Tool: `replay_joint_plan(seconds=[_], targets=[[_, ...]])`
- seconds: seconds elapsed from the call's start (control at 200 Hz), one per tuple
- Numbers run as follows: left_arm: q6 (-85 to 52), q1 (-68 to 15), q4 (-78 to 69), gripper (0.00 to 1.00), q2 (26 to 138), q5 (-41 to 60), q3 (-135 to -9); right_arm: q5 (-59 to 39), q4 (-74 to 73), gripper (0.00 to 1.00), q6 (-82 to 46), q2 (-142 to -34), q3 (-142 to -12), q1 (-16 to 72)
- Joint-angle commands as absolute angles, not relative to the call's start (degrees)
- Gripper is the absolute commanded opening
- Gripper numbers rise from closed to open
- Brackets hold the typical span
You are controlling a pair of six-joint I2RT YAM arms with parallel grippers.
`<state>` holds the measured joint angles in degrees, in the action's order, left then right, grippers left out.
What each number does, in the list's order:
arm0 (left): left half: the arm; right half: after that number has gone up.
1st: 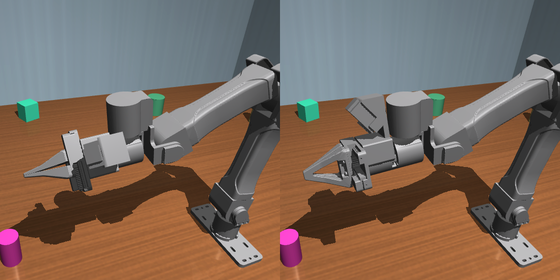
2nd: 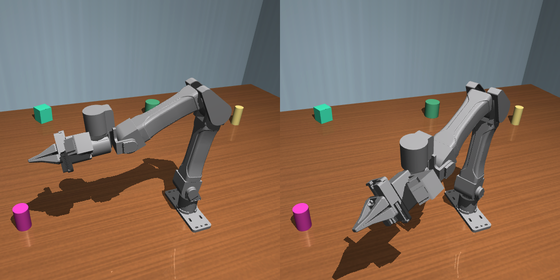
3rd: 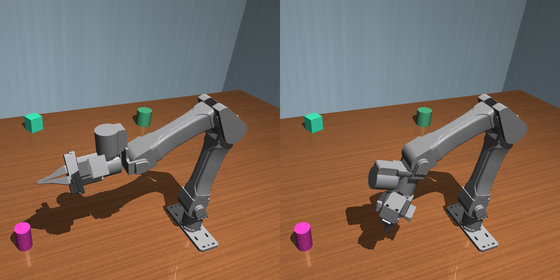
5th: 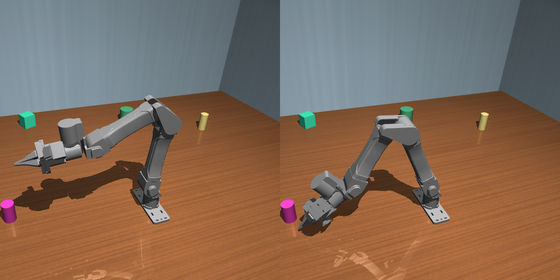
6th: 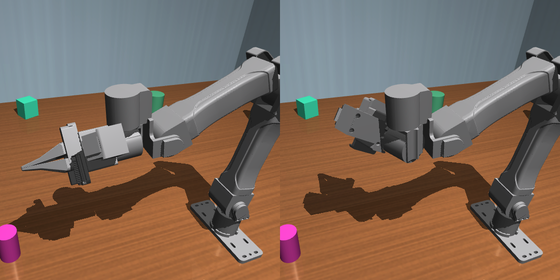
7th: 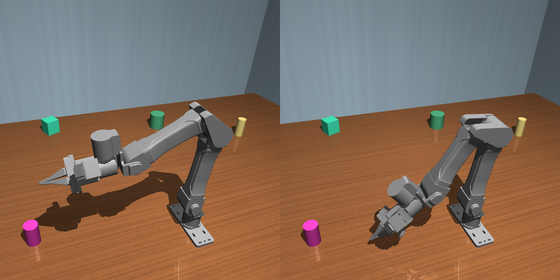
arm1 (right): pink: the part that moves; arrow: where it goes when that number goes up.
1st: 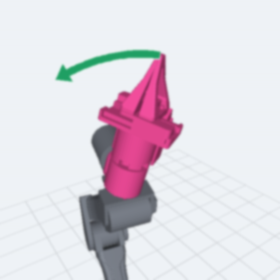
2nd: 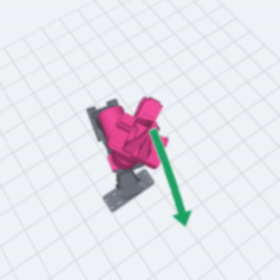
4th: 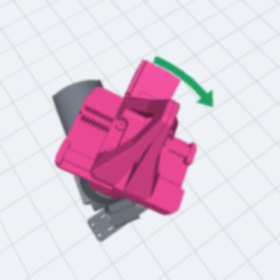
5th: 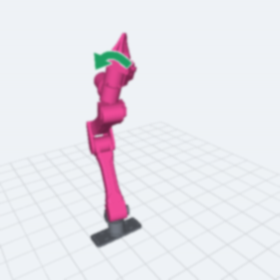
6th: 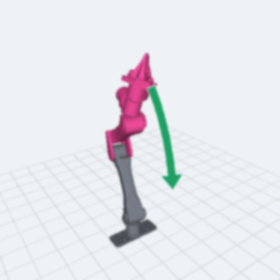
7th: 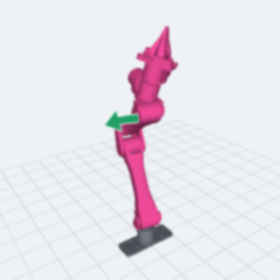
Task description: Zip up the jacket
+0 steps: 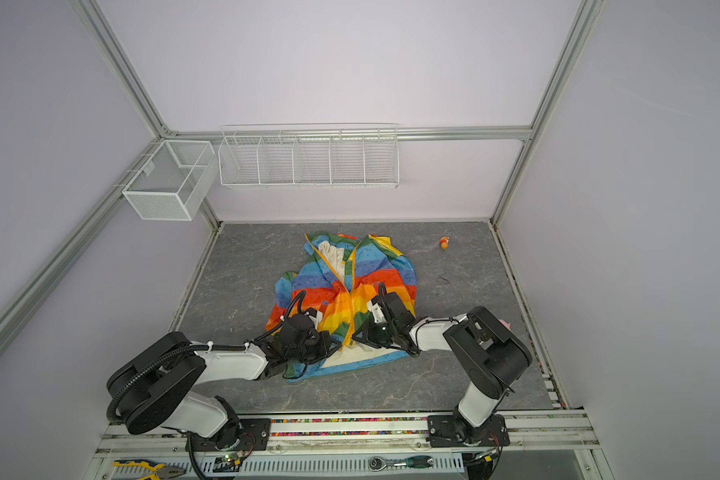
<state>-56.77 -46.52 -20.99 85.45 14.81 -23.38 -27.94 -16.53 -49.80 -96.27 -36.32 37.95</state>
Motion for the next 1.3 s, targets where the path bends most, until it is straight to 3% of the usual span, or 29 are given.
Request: replay_joint_plan(seconds=[0.0,0.285,0.575,0.96,1.295], targets=[[-57.1,-46.8,-20.9,0.00,85.2,13.6,-24.7,-28.4,-16.9,0.20,-48.6,-95.1,-35.6,38.1],[-57.3,-46.8,-19.6,0.00,85.2,13.2,-25.1,-29.7,-17.3,0.15,-47.1,-94.9,-35.6,38.3],[-57.4,-46.8,-19.7,0.00,85.4,13.0,-25.2,-30.7,-17.3,0.18,-45.6,-96.1,-35.7,38.6],[-57.5,-46.8,-19.7,0.00,84.8,12.9,-25.0,-30.4,-17.7,0.09,-45.7,-96.6,-35.7,38.7],[-55.2,-45.6,-13.6,0.00,77.1,12.0,-27.4,-30.1,-19.2,0.07,-45.9,-94.7,-37.2,38.4]])
